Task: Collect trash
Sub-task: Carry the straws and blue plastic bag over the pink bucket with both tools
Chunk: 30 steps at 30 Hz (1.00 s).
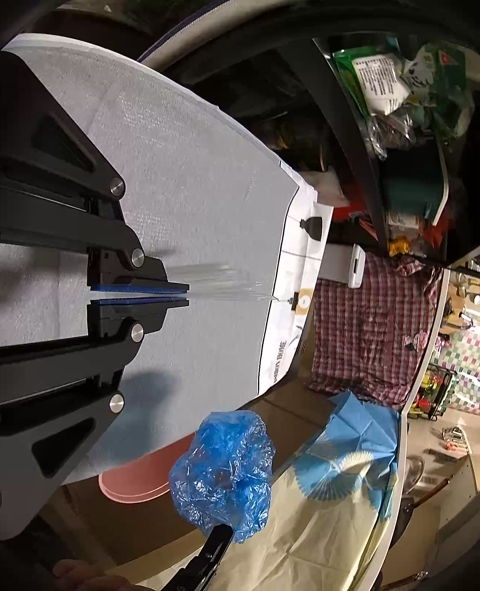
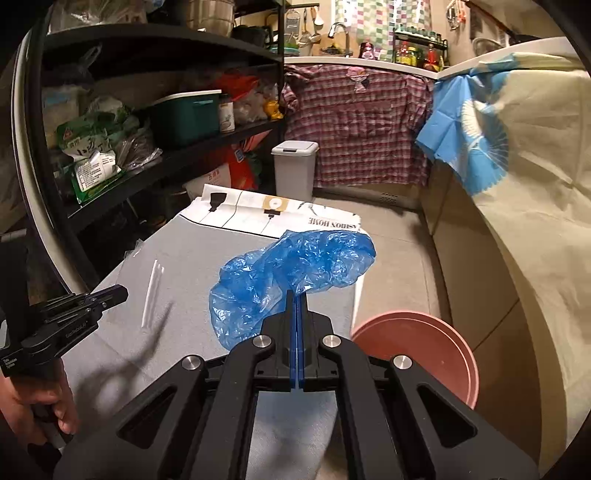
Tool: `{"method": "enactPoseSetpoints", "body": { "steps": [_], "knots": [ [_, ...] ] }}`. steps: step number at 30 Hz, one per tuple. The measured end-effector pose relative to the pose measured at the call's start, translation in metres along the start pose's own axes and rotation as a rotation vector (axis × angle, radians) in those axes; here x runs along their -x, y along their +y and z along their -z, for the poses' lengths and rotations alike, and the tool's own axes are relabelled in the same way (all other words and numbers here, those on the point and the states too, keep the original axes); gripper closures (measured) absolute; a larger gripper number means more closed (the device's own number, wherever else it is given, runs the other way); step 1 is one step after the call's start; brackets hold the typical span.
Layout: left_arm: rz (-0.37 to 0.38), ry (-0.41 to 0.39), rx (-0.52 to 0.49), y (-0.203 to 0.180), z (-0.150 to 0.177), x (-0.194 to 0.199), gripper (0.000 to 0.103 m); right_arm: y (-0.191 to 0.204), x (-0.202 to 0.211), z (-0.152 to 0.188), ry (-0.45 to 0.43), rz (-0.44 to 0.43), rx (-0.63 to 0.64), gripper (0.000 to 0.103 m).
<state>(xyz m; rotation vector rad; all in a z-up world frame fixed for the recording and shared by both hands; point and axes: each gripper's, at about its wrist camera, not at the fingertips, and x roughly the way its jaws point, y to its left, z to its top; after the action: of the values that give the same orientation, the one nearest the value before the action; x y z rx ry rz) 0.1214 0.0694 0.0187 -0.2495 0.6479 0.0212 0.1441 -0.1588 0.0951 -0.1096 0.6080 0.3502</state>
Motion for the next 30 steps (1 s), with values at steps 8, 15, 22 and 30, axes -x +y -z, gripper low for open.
{"method": "enactPoseSetpoints", "body": {
  "steps": [8,15,22,30],
  "knots": [
    [0.028,0.004,-0.035,-0.018,0.001,0.001,0.101,-0.024,0.014,0.014,-0.006,0.062,-0.042,0.103],
    [0.044,0.014,-0.052,-0.031,0.003,-0.003,0.101,-0.049,0.021,0.020,-0.017,0.114,-0.084,0.103],
    [0.065,0.020,-0.073,-0.048,0.002,-0.010,0.101,-0.078,0.025,0.029,-0.006,0.166,-0.144,0.103],
    [0.087,0.031,-0.099,-0.070,0.002,-0.021,0.101,-0.111,0.031,0.033,-0.013,0.235,-0.199,0.103]
  ]
}}
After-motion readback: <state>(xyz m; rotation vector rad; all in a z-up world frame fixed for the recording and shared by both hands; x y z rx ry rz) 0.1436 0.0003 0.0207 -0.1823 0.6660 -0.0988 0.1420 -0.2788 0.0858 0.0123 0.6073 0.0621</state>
